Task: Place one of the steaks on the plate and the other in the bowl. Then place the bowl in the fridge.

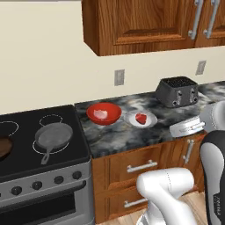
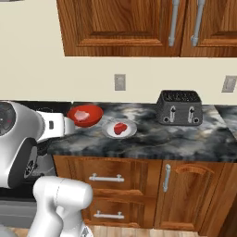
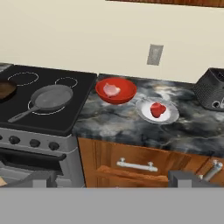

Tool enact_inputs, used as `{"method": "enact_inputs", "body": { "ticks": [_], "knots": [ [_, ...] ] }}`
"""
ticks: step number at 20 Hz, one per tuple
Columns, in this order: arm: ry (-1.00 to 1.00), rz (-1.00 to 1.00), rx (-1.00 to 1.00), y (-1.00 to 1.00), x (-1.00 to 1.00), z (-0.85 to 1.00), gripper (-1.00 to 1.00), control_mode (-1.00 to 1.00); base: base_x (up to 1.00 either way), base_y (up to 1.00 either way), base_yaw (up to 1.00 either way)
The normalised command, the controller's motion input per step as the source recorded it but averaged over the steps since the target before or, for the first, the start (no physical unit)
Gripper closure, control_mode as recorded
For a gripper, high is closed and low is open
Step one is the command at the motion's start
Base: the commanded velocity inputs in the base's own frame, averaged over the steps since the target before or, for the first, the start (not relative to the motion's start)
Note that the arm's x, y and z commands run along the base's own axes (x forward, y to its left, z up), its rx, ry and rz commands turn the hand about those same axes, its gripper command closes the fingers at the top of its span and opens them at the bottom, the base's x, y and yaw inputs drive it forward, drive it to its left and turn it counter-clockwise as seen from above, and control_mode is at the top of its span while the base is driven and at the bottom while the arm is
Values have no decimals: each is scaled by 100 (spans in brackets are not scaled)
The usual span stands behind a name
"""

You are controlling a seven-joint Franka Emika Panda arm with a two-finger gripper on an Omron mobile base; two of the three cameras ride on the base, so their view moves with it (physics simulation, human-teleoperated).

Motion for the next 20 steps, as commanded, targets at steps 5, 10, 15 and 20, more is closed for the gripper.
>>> {"method": "enact_inputs", "body": {
  "ticks": [5,10,15,20],
  "knots": [
    [0,0,0,0,0,0,-100,100,76,0,34],
    [0,0,0,0,0,0,-100,100,55,0,22],
    [0,0,0,0,0,0,-100,100,12,0,6],
    [0,0,0,0,0,0,-100,100,12,0,0]
  ]
}}
